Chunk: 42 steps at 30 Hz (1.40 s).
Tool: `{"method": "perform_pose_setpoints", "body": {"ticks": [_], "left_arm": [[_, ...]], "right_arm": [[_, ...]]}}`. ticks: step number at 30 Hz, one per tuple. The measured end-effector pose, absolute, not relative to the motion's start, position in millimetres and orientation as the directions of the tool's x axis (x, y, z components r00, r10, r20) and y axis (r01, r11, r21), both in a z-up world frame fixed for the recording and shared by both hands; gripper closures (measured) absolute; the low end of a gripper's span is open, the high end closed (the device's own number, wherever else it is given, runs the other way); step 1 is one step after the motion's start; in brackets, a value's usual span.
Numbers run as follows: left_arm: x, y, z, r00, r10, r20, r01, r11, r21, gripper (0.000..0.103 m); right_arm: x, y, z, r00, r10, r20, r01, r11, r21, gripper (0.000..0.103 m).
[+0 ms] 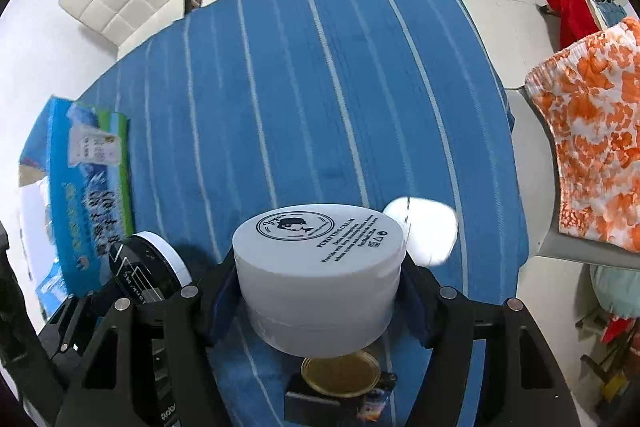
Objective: Organize rigid objects
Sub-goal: 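Lower the black tin into the blue box and release while the right tool places the white jar beside it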
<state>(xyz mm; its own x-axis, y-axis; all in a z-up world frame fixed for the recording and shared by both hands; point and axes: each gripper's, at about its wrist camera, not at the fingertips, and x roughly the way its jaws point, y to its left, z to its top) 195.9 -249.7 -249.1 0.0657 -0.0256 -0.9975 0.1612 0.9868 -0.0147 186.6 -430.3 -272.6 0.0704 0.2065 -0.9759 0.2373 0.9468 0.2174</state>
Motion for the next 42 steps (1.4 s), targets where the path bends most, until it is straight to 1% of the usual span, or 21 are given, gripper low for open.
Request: {"method": "perform_pose_setpoints", "body": {"ticks": [5, 8, 15, 19, 25, 30, 34, 42], "left_arm": [[181, -240, -232, 0.094, -0.049, -0.994, 0.180, 0.983, -0.032, 0.030], [175, -240, -212, 0.111, -0.074, -0.991, 0.193, 0.980, -0.051, 0.030], [163, -216, -162, 0.193, -0.133, -0.972, 0.223, 0.971, -0.089, 0.030], [156, -187, -131, 0.247, -0.147, -0.958, 0.216, 0.972, -0.093, 0.029], [151, -122, -111, 0.299, -0.113, -0.948, 0.145, 0.987, -0.071, 0.029], [153, -70, -105, 0.317, -0.054, -0.947, 0.089, 0.996, -0.027, 0.029], [150, -29, -108, 0.321, -0.015, -0.947, 0.070, 0.998, 0.008, 0.029], [153, 24, -118, 0.320, -0.008, -0.947, 0.058, 0.998, 0.011, 0.029]], "right_arm": [[166, -430, -253, 0.100, 0.229, -0.968, 0.218, 0.944, 0.246, 0.033], [157, -429, -237, 0.124, 0.243, -0.962, 0.207, 0.942, 0.265, 0.033], [143, -420, -172, 0.227, 0.280, -0.933, 0.167, 0.932, 0.320, 0.033], [138, -398, -130, 0.281, 0.305, -0.910, 0.122, 0.929, 0.349, 0.033], [137, -337, -100, 0.315, 0.347, -0.883, 0.053, 0.923, 0.382, 0.033], [135, -275, -99, 0.310, 0.373, -0.875, 0.048, 0.913, 0.406, 0.033], [129, -229, -114, 0.285, 0.382, -0.879, 0.068, 0.907, 0.416, 0.033], [132, -172, -138, 0.253, 0.335, -0.908, 0.090, 0.926, 0.367, 0.033]]}}
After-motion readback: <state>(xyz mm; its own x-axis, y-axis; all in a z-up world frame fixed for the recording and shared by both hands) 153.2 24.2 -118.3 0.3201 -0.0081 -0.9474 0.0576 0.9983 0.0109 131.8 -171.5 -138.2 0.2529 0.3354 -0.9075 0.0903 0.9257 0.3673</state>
